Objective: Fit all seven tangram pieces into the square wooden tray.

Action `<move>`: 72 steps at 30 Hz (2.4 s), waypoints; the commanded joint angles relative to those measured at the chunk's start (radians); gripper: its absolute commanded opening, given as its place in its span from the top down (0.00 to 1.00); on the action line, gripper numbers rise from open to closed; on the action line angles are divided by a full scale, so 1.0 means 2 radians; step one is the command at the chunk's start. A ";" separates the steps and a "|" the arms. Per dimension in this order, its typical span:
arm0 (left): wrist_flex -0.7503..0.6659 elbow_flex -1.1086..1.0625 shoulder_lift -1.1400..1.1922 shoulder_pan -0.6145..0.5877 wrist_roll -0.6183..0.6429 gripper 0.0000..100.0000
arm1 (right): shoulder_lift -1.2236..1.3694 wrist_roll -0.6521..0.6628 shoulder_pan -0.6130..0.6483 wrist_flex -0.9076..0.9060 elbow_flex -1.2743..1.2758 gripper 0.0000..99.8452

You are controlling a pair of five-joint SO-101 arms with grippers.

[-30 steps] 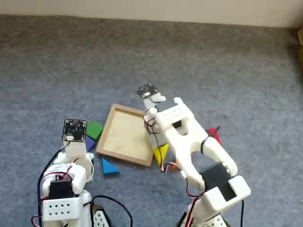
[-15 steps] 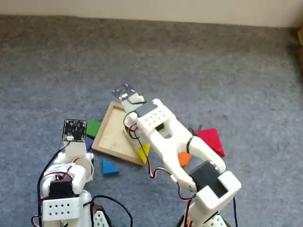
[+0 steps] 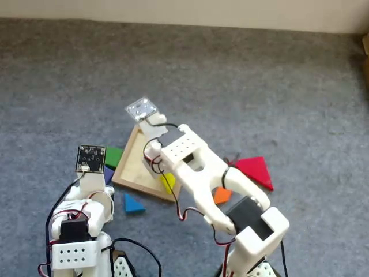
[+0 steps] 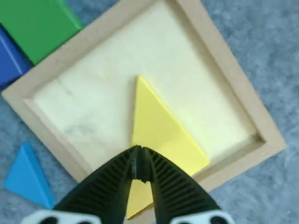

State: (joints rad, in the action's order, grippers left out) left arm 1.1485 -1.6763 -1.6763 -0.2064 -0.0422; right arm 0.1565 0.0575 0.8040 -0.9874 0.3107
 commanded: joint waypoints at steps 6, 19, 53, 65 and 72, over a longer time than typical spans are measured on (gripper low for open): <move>-0.007 -0.013 -0.004 0.005 -0.002 0.92 | -0.142 0.000 -0.007 -0.059 -0.010 0.99; -0.007 -0.013 -0.004 0.005 -0.002 0.92 | -0.178 -0.005 0.019 0.201 0.231 0.99; -0.007 -0.013 -0.004 0.005 -0.002 0.92 | -0.153 0.000 0.018 0.301 0.247 0.99; -0.007 -0.013 -0.004 0.005 -0.002 0.92 | -0.089 0.044 0.076 0.213 0.244 0.99; -0.007 -0.013 -0.004 0.005 -0.002 0.92 | -0.089 0.046 0.081 0.163 0.244 0.99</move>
State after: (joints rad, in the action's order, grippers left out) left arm 1.1485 -1.6763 -1.6763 -0.2064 -0.0422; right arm -0.0430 0.1358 0.9528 -0.6130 0.7910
